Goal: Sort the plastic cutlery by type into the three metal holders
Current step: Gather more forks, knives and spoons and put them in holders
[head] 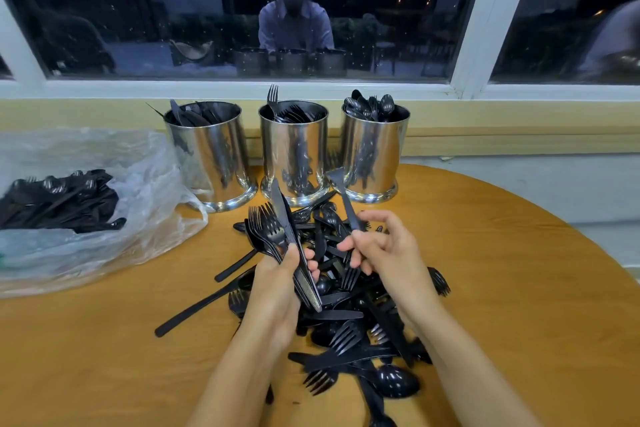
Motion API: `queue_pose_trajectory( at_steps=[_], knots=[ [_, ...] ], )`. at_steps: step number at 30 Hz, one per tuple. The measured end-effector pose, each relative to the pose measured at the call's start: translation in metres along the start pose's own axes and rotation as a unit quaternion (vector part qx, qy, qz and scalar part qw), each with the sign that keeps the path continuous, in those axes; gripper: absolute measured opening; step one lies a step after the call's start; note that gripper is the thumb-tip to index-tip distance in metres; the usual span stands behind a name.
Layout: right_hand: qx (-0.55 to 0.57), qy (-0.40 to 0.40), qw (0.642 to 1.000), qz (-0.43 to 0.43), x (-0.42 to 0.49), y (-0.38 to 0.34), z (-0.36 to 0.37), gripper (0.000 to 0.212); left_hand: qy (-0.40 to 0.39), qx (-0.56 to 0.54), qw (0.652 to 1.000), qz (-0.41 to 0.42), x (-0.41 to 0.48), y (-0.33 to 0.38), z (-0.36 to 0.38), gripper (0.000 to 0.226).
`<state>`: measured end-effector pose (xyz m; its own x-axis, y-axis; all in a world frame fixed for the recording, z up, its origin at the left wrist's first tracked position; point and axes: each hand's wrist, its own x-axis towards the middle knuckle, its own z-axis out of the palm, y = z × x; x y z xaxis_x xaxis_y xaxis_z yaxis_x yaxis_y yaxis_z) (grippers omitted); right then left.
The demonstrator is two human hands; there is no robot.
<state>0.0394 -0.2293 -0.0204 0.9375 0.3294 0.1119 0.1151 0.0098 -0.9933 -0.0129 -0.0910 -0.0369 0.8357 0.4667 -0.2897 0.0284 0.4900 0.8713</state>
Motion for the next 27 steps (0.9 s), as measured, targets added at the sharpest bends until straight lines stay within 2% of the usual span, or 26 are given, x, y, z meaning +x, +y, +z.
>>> queue_pose_trajectory(
  at_steps=[4,8,12,17,22,27],
  knots=[
    [-0.060,-0.027,0.997,0.033,-0.005,0.006,0.009,0.004,0.008,-0.004,1.000,0.002,0.000,0.000,0.002,0.023],
    [-0.098,-0.002,0.995,0.022,-0.006,0.013,0.018,0.008,0.010,0.005,1.000,0.008,0.001,-0.002,0.002,0.027],
    [-0.083,0.030,0.996,0.007,-0.007,0.017,0.021,0.007,-0.001,0.007,1.000,0.009,-0.002,-0.002,0.005,0.026],
    [-0.088,0.000,0.996,-0.001,-0.010,0.018,0.024,0.009,-0.017,0.020,1.000,-0.017,-0.006,-0.001,0.006,0.035],
    [-0.158,-0.035,0.986,-0.047,-0.009,0.019,0.023,0.005,-0.002,-0.016,1.000,0.009,-0.007,0.004,0.006,0.019],
    [-0.167,0.054,0.983,-0.050,0.010,0.005,-0.013,0.010,0.033,0.001,0.999,0.037,0.001,0.009,-0.006,0.022]
  ],
)
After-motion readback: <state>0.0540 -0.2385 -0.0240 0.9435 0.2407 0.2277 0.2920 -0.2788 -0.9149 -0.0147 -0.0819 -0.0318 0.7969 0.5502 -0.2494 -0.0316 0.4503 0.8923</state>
